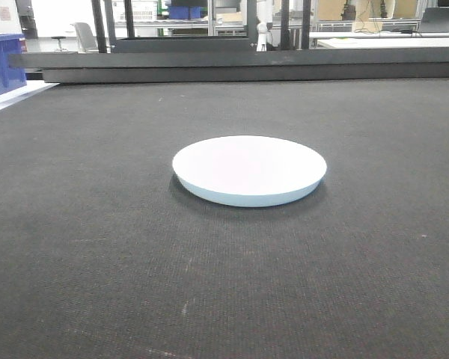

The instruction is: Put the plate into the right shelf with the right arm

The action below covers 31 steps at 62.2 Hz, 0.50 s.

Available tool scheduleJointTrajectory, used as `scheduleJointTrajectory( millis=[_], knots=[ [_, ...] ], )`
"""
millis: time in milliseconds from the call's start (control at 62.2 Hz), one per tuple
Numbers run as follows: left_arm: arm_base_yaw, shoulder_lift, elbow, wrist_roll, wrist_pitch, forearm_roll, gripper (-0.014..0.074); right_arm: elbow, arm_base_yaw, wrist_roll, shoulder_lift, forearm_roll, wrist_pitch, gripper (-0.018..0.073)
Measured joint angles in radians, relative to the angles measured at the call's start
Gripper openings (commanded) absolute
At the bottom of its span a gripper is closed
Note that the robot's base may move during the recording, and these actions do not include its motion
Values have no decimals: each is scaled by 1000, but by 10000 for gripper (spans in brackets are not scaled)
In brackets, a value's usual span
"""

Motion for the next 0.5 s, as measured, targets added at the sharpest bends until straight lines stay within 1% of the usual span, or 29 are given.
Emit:
scheduleJointTrajectory(
  millis=[498],
  knots=[
    [0, 0, 0, 0, 0, 0, -47, 0, 0, 0, 0, 0, 0, 29]
  ],
)
